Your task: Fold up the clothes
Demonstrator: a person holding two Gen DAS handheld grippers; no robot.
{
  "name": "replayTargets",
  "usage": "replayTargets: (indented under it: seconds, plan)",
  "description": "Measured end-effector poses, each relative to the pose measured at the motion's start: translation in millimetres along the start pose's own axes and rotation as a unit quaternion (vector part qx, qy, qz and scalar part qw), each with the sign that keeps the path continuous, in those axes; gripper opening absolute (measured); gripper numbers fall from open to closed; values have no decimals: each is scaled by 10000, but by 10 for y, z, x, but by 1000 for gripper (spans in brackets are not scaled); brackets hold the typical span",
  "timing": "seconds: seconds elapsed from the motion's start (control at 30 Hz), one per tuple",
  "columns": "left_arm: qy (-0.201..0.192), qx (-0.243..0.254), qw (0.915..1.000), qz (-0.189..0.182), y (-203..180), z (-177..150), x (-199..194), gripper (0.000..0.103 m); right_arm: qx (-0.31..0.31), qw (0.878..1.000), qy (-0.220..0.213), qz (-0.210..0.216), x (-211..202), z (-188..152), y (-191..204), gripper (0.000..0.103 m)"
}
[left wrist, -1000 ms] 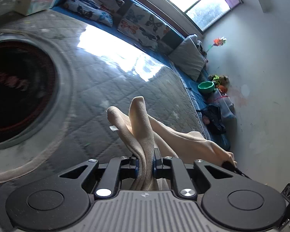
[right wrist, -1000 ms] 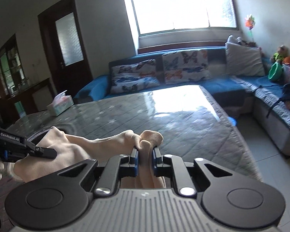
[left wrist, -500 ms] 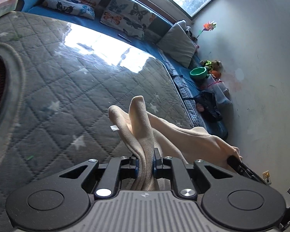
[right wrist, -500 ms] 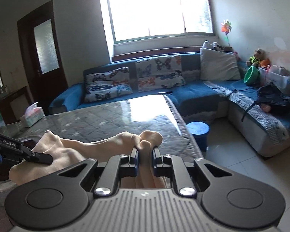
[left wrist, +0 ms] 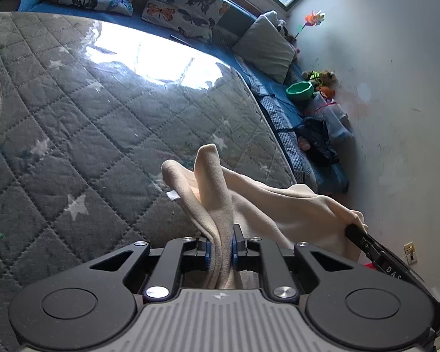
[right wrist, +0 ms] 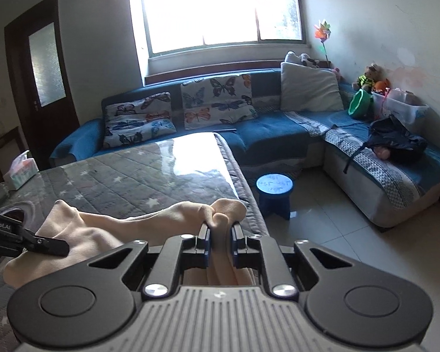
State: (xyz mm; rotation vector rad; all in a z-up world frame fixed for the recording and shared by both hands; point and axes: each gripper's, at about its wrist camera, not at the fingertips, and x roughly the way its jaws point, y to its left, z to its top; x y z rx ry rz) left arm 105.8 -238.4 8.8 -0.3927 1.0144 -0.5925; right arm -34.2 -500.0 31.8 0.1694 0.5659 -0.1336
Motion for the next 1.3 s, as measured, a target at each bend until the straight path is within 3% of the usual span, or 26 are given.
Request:
replayTargets:
  seconds: [0.4, 0.73, 0.87, 1.03, 1.3]
  plan:
    - [171, -24, 9997, 145, 121, -47, 81, 18, 80, 9994, 298, -181, 221, -108, -69, 12]
    - [80, -27, 9993, 373, 231, -76, -13, 30, 97, 9980, 401, -476, 285, -158, -61, 19]
    - [5, 13, 9989, 466, 233, -72, -55, 35, -51, 9988, 345, -347, 253, -159, 33, 20]
    - [-29, 89, 9986, 513, 233, -89, -109, 40, -229, 9988, 425, -84, 360, -162, 230, 30]
    - [-2, 313, 9974, 648, 195, -144, -146, 42, -430, 9972, 593, 133, 623, -194, 527, 31]
